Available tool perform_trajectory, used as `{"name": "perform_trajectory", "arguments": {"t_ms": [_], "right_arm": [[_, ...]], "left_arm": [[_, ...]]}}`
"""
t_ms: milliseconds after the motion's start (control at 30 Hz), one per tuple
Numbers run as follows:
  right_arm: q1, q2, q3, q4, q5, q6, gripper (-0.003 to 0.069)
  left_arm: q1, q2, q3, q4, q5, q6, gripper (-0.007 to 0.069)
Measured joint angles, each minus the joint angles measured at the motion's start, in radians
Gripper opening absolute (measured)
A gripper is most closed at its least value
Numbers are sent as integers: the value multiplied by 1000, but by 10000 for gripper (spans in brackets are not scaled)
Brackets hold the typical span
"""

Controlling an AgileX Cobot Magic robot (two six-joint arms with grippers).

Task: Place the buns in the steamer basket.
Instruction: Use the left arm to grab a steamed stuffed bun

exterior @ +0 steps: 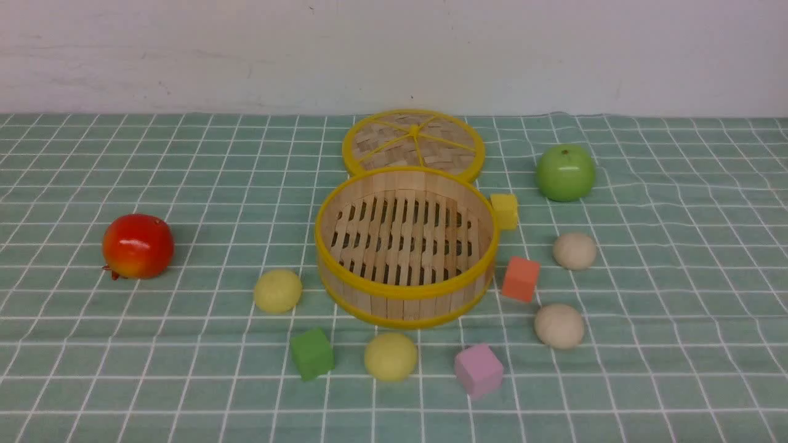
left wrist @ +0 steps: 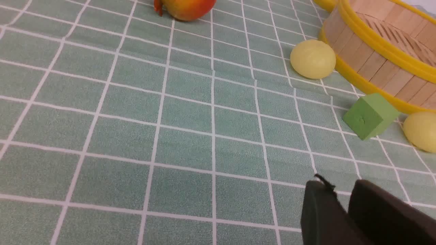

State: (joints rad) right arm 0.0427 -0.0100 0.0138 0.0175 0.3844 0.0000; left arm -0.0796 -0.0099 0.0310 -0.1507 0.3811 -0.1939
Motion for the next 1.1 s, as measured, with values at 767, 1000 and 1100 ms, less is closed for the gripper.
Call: {"name": "perform_trajectory", "arguments": {"t_ms": [767, 1000, 1100], "right_arm": [[0, 0, 0, 0, 0, 0, 240], [0, 0, 0, 0, 0, 0, 240], [0, 0, 0, -23, 0, 0, 240]], "left_arm": [[0, 0, 0, 0, 0, 0, 146], [0, 0, 0, -5, -18, -4, 152], [0, 0, 0, -134, -89, -59, 155]]}}
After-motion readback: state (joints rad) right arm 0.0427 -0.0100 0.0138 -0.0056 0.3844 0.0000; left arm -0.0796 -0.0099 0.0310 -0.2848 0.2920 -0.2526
